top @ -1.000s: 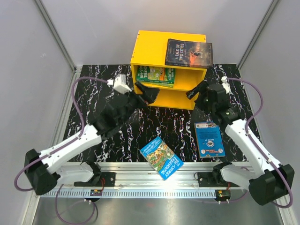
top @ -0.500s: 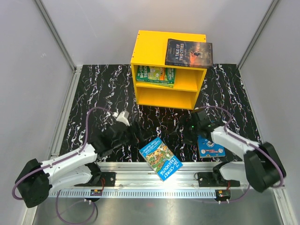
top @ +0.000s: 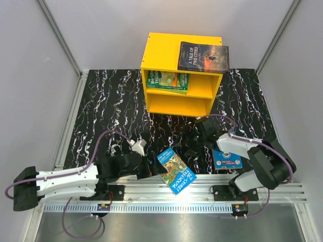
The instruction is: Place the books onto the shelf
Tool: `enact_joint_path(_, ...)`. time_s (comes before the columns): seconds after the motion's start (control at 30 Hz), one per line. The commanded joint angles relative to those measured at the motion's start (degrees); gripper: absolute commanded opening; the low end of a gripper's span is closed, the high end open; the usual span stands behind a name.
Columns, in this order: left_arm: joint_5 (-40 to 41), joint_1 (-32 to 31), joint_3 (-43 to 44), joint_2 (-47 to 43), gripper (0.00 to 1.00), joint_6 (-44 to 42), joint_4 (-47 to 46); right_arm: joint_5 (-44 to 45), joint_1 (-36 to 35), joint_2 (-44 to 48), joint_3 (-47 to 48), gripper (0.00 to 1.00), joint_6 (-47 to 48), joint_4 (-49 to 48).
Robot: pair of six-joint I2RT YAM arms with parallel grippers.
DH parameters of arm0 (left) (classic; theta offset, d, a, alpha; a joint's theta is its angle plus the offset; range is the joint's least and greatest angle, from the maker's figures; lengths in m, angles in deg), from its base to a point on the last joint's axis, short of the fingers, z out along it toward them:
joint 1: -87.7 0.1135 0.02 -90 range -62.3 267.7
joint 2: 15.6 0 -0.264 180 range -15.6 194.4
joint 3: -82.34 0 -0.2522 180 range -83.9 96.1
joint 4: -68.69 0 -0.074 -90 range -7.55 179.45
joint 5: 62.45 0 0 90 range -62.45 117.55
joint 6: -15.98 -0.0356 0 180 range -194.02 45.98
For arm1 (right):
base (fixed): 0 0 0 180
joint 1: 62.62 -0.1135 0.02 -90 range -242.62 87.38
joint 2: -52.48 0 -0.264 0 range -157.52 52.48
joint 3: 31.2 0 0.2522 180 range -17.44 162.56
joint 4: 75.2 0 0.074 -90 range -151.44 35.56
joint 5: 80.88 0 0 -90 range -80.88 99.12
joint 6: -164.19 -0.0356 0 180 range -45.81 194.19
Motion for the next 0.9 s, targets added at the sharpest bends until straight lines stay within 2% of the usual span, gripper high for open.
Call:
enact_joint_path(0.0, 3.1, -3.4, -2.7, 3.9, 0.99, 5.7, -3.2, 2.2, -0.5, -0.2, -1.1, 1.0, 0.8, -0.1)
enact_joint_path(0.17, 4.6, -7.4, -2.5, 16.7, 0.99, 8.7, -12.9, 1.8, -0.6, 1.1, -2.9, 1.0, 0.3, -0.7)
enact_joint_path(0.3, 9.7, -10.3, -1.2, 27.2, 0.99, 12.1, -19.5, 1.7, -0.7, 2.7, -4.4, 1.0, 0.1, -0.7)
enact_joint_path(0.43, 9.7, -11.8, -0.7, 36.6, 0.99, 16.1, -29.1, 2.2, -0.7, 4.6, -5.5, 1.0, 0.1, 0.3)
enact_joint_path(0.5, 9.1, -12.0, 0.8, 39.5, 0.95, 16.4, -31.1, 2.3, -0.7, 5.3, -6.1, 1.0, 0.1, 0.6)
enact_joint_path(0.57, 9.7, -12.4, 1.8, 39.0, 0.83, 15.2, -31.0, 2.2, -0.7, 5.7, -6.9, 1.0, -0.3, 0.4)
enact_joint_path(0.6, 11.2, -12.6, 2.0, 38.5, 0.69, 15.2, -30.5, 2.0, -0.7, 5.9, -7.1, 1.0, -0.5, 0.1)
enact_joint_path(0.67, 12.9, -13.2, 2.7, 36.5, 0.58, 14.5, -27.1, 2.0, -0.8, 6.4, -7.7, 1.0, -0.9, -0.2)
enact_joint_path(0.7, 14.7, -13.3, 2.9, 35.9, 0.44, 14.4, -25.6, 1.8, -0.8, 6.6, -7.8, 1.0, -1.0, -0.2)
enact_joint_path(0.8, 18.4, -13.3, 1.9, 32.4, 0.21, 14.0, -22.4, 1.5, -1.1, 7.6, -8.2, 1.0, -1.2, 0.1)
enact_joint_path(0.83, 19.3, -13.2, 1.6, 31.1, 0.09, 13.7, -21.8, 1.5, -1.2, 8.0, -8.4, 1.0, -1.3, 0.2)
enact_joint_path(0.87, 20.4, -13.3, 1.6, 28.9, 0.05, 13.2, -20.0, 1.3, -1.5, 8.8, -8.8, 1.0, -1.5, 0.3)
